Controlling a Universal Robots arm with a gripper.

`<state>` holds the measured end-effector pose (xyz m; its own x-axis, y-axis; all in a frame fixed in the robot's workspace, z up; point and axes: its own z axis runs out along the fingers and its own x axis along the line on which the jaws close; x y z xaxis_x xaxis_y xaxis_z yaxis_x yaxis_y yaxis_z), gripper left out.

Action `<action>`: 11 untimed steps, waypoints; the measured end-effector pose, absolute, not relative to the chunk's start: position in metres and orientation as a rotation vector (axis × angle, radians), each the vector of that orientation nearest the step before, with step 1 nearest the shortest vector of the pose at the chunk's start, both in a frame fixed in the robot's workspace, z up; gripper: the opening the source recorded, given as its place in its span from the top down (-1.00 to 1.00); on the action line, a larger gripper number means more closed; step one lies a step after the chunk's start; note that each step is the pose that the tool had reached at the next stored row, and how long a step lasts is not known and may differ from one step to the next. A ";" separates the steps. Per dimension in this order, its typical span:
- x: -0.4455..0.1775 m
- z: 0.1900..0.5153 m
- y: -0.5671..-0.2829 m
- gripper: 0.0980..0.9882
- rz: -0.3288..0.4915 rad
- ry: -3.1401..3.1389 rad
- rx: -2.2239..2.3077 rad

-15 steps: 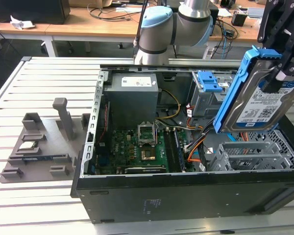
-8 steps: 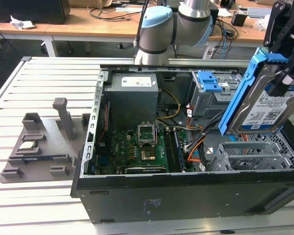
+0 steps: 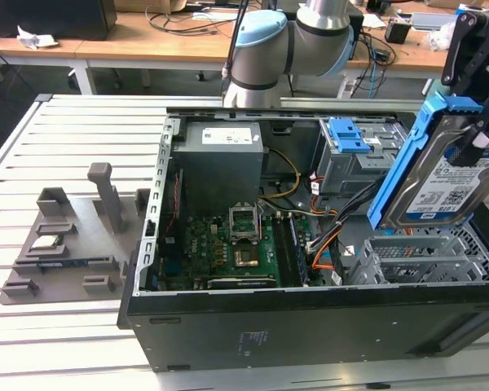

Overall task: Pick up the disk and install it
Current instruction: 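Pick up the disk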

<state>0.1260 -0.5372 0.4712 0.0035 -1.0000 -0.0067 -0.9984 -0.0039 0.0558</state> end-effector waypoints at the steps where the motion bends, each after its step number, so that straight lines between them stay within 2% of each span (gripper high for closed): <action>1: 0.126 0.471 -0.537 0.40 -0.069 -2.192 2.200; 11: 0.129 0.461 -0.538 0.40 -0.068 -2.192 2.200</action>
<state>0.1293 -0.5382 0.4606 0.0035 -1.0000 -0.0060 -0.9984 -0.0038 0.0558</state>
